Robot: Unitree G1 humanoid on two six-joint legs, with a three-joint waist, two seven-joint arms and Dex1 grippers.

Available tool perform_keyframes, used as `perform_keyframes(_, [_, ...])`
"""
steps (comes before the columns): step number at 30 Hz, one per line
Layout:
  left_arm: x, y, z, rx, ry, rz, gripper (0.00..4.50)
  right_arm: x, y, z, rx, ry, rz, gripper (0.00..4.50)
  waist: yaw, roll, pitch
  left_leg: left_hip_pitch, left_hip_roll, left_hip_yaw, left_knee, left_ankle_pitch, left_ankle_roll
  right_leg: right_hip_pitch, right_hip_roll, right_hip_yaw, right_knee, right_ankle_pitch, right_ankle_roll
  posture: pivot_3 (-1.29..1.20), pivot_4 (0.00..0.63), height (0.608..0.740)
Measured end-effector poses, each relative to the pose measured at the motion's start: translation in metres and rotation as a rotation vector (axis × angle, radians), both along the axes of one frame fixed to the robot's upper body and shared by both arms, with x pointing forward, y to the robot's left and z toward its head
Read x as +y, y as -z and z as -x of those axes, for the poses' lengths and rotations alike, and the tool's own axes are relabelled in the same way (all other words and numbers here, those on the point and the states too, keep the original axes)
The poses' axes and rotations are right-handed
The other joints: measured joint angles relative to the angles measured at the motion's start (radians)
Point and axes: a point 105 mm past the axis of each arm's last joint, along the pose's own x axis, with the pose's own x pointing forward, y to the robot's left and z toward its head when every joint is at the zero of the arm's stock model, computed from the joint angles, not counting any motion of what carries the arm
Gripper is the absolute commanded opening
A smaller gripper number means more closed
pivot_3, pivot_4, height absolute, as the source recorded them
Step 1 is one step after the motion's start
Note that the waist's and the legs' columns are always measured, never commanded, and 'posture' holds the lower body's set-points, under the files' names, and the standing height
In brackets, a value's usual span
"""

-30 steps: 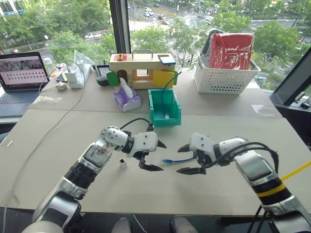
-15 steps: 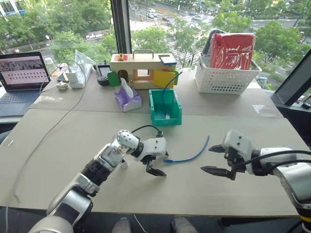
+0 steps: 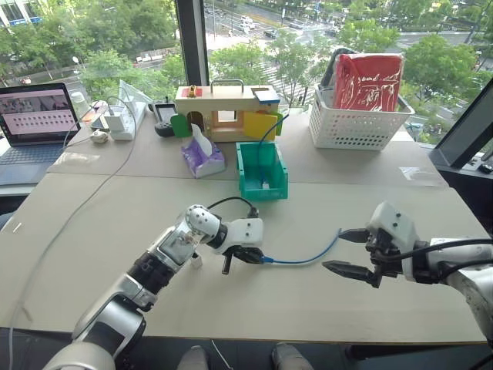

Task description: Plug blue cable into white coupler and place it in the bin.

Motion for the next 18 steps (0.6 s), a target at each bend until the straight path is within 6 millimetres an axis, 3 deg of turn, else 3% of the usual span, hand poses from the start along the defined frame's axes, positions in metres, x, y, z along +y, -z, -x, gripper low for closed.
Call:
perform_keyframes(3, [-0.023, -0.025, -0.002, -0.055, -0.010, 0.171, 0.07, 0.002, -0.002, 0.009, 0.065, 0.046, -0.201, 4.50, 0.011, 0.000, 0.000, -0.004, -0.001, -0.001, 0.001, 0.000, 0.000, -0.001, -0.001, -0.001, -0.001, 0.000, 0.001, 0.00, 0.150, 0.721])
perform_keyframes(4, [-0.034, -0.037, 0.004, -0.065, 0.000, 0.239, 0.07, -0.004, 0.007, 0.023, 0.154, 0.088, -0.299, 4.50, 0.025, 0.000, 0.000, -0.005, -0.002, -0.003, 0.000, -0.001, 0.001, -0.001, -0.001, -0.001, -0.001, -0.001, 0.001, 0.00, 0.150, 0.721])
perform_keyframes(6, [-0.036, -0.044, 0.006, -0.073, -0.013, 0.274, 0.07, -0.005, 0.020, 0.041, 0.269, 0.108, -0.406, 4.50, 0.029, 0.002, -0.001, -0.005, -0.002, -0.004, 0.000, -0.002, 0.004, -0.001, -0.001, -0.001, -0.001, -0.002, 0.001, 0.00, 0.150, 0.721])
perform_keyframes(8, [-0.035, -0.039, 0.014, -0.036, -0.044, 0.313, 0.07, 0.001, 0.029, 0.059, 0.376, 0.140, -0.552, 4.50, 0.023, 0.006, -0.004, -0.003, -0.003, -0.004, -0.001, -0.004, 0.007, 0.000, -0.002, -0.001, -0.001, -0.003, 0.000, 0.00, 0.150, 0.721])
perform_keyframes(12, [-0.040, -0.021, 0.042, 0.121, -0.035, 0.357, 0.07, 0.000, 0.038, 0.060, 0.419, 0.340, -0.699, 4.50, 0.004, 0.008, -0.005, -0.003, -0.003, -0.006, 0.000, -0.002, 0.007, 0.001, -0.002, -0.002, 0.001, -0.003, 0.000, 0.00, 0.150, 0.721])
perform_keyframes(15, [-0.041, -0.021, 0.045, 0.176, -0.054, 0.374, 0.07, -0.004, 0.046, 0.054, 0.444, 0.483, -0.758, 4.50, -0.011, 0.008, -0.005, -0.002, -0.004, -0.008, 0.000, 0.000, 0.009, 0.001, -0.002, -0.002, 0.001, -0.006, 0.007, 0.00, 0.150, 0.721])
perform_keyframes(18, [-0.039, -0.027, 0.045, 0.206, -0.083, 0.406, 0.07, 0.013, 0.055, 0.050, 0.510, 0.575, -0.822, 4.50, -0.028, 0.009, -0.006, -0.002, -0.006, -0.012, 0.000, 0.001, 0.010, 0.001, -0.001, -0.002, 0.001, -0.006, 0.007, 0.00, 0.150, 0.721])
